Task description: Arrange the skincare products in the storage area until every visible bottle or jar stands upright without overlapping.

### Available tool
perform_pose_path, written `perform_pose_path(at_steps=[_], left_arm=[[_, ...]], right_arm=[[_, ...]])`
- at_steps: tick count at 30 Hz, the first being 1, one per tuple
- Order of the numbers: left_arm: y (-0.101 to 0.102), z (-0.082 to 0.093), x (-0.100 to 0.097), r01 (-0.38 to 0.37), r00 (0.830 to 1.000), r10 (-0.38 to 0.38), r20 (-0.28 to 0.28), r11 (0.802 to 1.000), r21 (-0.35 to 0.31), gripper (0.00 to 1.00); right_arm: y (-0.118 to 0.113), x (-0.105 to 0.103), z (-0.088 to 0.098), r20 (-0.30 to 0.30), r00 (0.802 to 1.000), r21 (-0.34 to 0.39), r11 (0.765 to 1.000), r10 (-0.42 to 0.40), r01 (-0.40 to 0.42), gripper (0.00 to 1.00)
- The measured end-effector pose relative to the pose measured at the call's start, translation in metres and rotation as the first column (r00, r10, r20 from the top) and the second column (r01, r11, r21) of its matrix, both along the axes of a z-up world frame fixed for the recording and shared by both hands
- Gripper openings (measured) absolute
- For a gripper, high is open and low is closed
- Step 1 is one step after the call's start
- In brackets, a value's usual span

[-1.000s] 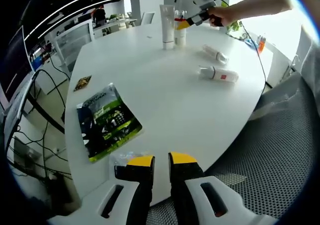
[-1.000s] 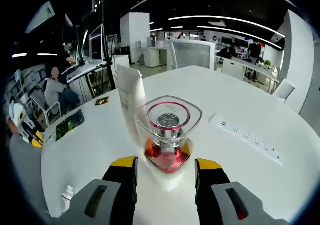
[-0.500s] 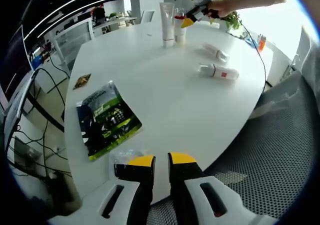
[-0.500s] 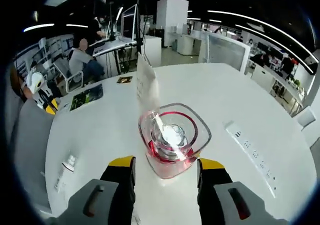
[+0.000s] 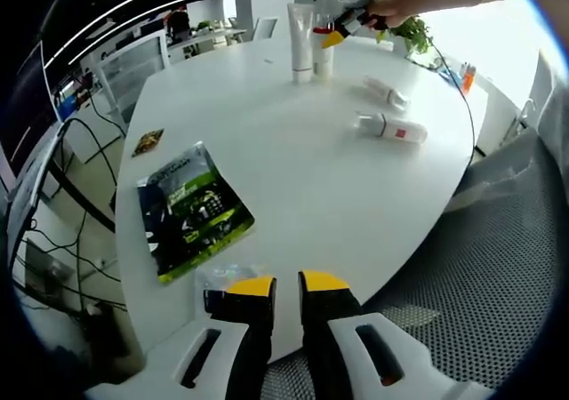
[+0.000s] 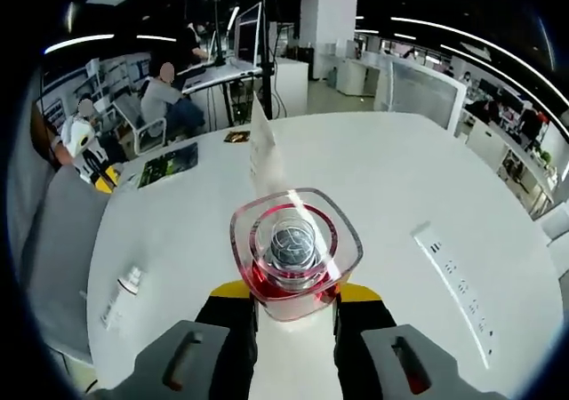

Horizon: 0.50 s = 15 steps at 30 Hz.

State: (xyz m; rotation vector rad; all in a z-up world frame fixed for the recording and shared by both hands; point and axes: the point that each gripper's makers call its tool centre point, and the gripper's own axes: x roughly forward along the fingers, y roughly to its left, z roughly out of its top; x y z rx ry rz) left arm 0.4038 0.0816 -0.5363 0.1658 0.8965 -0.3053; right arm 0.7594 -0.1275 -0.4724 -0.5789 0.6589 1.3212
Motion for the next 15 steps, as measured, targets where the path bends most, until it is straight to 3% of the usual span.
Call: perform_pose_path(at_steps=[7,15], left_arm=[[-0.0004,-0.0008,-0.0003,0.002,1.0,-0.002,-0.002,1.0,0.0,0.08],[-0.0001,-0.0006,-0.0003,0.0,1.0,0.0,-0.001,1.0,0.001,0.07]], right_arm=[[0.002,-0.0036,-0.0019,-0.046,0.999,0.021,1.0,0.002,-0.001,0.28],[0.0033,-0.0068,-0.0039,-0.058,0.998,0.024,1.0,0.004,-0.002,0.28]])
